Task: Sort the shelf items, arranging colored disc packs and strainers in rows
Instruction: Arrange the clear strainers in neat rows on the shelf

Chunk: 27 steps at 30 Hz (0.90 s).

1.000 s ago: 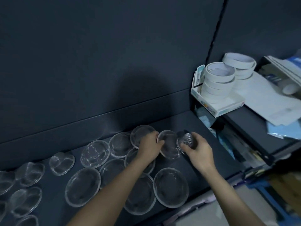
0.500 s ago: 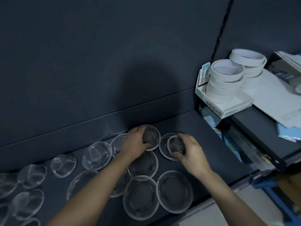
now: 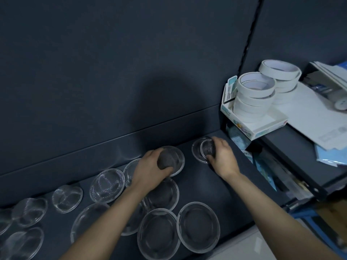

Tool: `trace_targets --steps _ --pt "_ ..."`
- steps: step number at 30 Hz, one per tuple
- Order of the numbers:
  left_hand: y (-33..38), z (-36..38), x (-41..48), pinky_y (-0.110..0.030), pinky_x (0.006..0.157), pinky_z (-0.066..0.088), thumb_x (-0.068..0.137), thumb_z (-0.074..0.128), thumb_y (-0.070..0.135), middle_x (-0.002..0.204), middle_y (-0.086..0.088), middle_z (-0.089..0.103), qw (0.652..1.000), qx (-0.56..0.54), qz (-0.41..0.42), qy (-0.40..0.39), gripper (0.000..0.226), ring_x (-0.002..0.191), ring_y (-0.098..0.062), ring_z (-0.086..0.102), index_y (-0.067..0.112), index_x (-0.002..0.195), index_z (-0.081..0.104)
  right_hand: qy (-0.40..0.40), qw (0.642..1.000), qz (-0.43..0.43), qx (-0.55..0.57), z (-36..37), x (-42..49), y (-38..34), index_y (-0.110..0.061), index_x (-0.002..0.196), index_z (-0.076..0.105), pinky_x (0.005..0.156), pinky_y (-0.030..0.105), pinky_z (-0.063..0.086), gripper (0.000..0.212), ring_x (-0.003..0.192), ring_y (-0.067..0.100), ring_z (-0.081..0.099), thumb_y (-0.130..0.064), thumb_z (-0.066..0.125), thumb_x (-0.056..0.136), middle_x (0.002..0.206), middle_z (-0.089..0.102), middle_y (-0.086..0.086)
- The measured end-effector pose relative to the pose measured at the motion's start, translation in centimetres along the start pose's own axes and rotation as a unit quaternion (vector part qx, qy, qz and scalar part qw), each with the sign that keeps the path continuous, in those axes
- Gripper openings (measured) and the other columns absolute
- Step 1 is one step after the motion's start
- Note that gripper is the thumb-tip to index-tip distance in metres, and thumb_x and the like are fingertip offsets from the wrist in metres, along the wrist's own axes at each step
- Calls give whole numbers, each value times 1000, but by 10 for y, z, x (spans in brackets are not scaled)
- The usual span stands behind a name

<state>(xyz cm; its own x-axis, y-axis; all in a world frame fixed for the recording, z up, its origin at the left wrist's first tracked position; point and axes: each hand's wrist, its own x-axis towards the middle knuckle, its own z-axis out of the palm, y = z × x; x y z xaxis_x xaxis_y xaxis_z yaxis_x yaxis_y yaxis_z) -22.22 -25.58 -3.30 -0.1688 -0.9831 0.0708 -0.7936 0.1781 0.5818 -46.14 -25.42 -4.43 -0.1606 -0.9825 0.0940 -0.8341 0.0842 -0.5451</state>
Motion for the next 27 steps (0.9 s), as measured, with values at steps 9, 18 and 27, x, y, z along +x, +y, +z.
trace_targets --steps 9,18,27 --pt "30 21 -8 -10 89 29 67 74 42 126 5 56 994 -21 79 -76 71 112 -7 50 25 132 50 111 989 -1 100 -26 -14 3 -7 132 50 98 10 23 67 122 24 48 -6 78 71 131 55 11" --pt "82 71 -9 -1 91 24 66 76 31 130 6 57 974 -55 154 -158 71 118 -5 49 25 132 51 157 986 19 45 -48 -62 20 -7 128 51 102 33 36 65 119 30 50 -3 78 69 129 54 11" --pt "103 104 -2 -15 103 26 74 76 29 142 -1 46 970 -30 143 -195 75 129 -15 42 16 140 42 139 987 67 40 -54 -75 39 -4 132 49 107 35 34 67 124 30 48 -3 77 71 132 52 14"
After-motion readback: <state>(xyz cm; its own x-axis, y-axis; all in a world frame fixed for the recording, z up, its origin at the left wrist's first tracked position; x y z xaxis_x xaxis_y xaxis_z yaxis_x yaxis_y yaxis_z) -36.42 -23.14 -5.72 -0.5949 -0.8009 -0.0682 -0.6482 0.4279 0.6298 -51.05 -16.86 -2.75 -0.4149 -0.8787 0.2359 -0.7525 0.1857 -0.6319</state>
